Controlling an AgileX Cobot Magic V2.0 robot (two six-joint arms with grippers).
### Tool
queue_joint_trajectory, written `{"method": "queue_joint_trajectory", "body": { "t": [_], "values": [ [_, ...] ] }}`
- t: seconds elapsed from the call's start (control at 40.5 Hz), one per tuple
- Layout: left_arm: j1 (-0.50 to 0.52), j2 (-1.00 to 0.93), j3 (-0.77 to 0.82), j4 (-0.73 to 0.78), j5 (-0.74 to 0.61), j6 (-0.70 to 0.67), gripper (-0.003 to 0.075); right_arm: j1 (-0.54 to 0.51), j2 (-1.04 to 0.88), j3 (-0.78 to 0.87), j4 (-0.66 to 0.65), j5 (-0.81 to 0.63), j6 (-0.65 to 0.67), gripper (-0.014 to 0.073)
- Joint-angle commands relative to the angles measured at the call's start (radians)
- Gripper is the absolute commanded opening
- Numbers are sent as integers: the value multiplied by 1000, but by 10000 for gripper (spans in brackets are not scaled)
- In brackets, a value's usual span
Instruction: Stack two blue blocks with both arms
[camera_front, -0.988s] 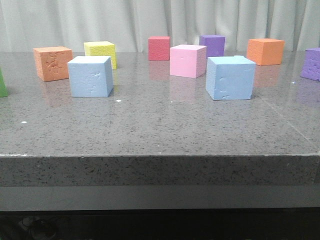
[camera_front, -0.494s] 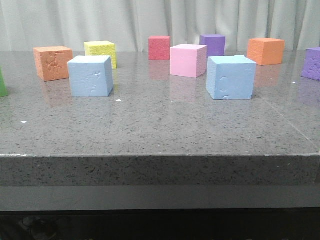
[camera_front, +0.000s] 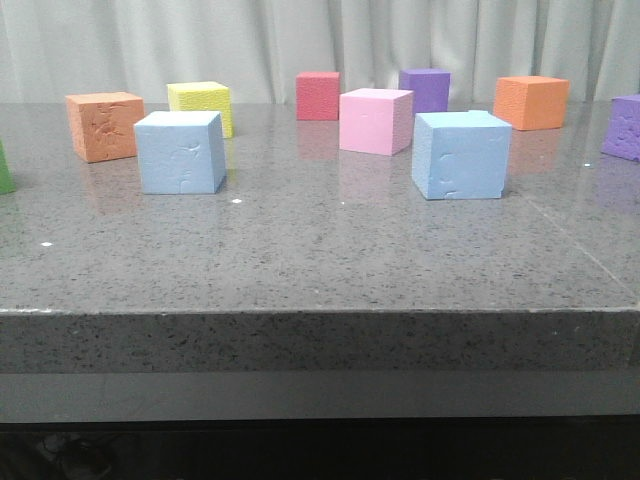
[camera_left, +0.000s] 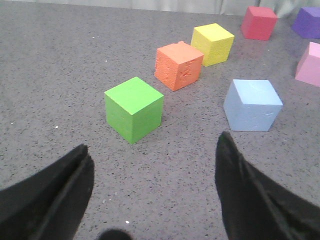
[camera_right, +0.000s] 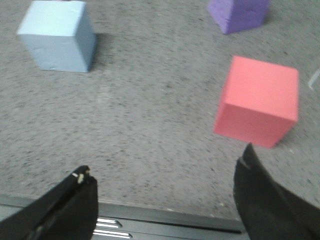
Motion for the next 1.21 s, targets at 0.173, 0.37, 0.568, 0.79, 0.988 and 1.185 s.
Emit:
{"method": "queue_joint_trajectory", "body": {
  "t": [0.173, 0.37, 0.568, 0.79, 0.988, 1.185],
  "values": [
    [-182, 27, -29, 43, -82, 6, 491, 207, 163, -220, 20, 38, -73, 591],
    [-221, 27, -29, 54, -78, 0, 491, 315, 367, -387, -8, 84, 16, 591],
    [-221, 27, -29, 68, -78, 0, 491, 330, 574, -547, -107, 123, 187, 592],
    [-221, 27, -29, 78, -78, 0, 491, 323, 740, -680, -116, 116, 242, 594],
    [-221, 27, -29, 82, -78, 0, 491, 323, 865, -767, -204, 105, 401, 594],
    [-221, 27, -29, 82, -67, 0, 491, 323, 968, -830, -212, 101, 432, 594]
  ]
}}
